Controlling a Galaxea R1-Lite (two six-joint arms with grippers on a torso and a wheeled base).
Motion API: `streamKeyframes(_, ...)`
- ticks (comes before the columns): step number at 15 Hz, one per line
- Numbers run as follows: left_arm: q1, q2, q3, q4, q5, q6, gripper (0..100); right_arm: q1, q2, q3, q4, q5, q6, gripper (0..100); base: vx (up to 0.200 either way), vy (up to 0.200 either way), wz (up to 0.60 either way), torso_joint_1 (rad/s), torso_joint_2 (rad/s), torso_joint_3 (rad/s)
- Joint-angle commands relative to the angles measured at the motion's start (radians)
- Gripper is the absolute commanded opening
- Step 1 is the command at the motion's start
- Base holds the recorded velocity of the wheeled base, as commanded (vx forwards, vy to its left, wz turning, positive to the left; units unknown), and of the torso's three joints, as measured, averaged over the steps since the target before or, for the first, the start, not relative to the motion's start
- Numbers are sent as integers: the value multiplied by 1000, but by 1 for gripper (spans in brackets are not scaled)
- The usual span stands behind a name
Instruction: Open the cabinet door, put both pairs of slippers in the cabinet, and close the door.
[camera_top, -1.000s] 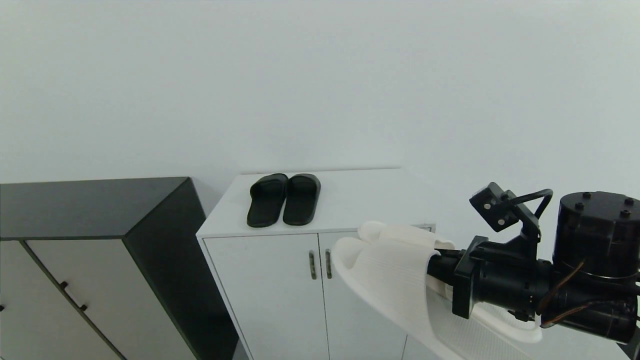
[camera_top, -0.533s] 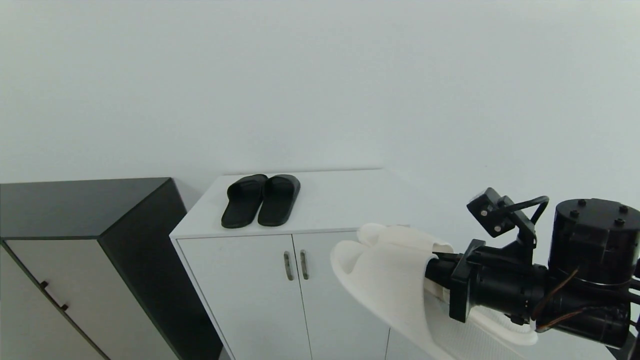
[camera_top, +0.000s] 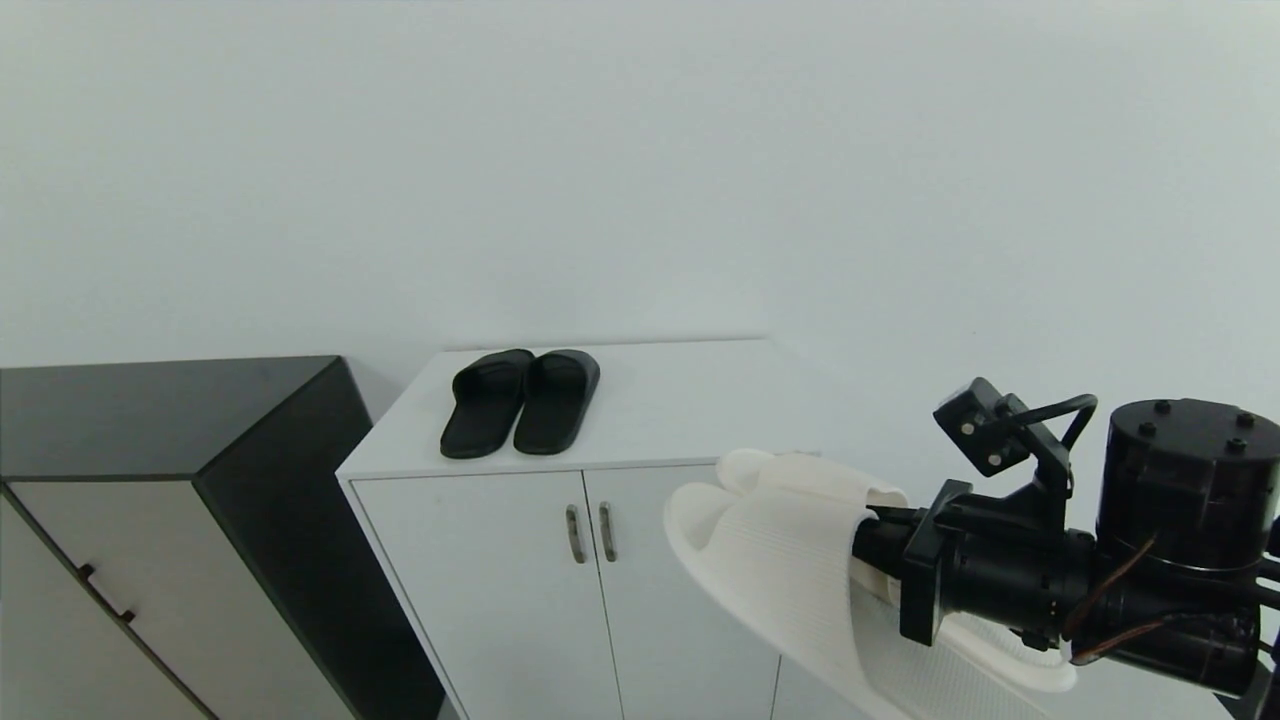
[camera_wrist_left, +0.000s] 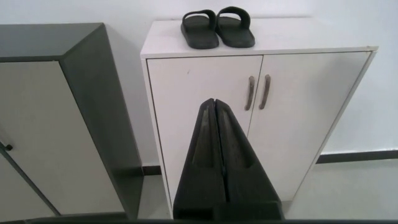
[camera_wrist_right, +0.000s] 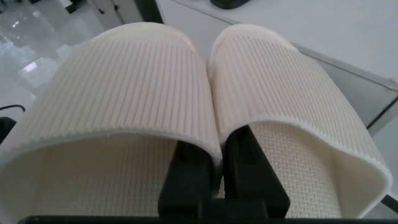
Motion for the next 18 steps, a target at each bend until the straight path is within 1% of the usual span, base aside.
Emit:
streamKeyframes(1,0,0,0,0,0,-2,0,0,3,1,-1,1,0,0,0,0,0,0,0,0)
streamKeyframes(5,0,0,0,0,0,-4,0,0,4,1,-1,2,0,0,0,0,0,0,0,0)
streamKeyframes(8,0,0,0,0,0,-4,0,0,6,2,-4,4,0,0,0,0,0,-126,246,124)
streamKeyframes(12,0,0,0,0,0,-2,0,0,23,11,-25,2,0,0,0,0,0,-206,421,211)
streamKeyframes(18,0,0,0,0,2,-4,0,2,52,18,-60,1,-22,0,0,0,0,-268,545,276)
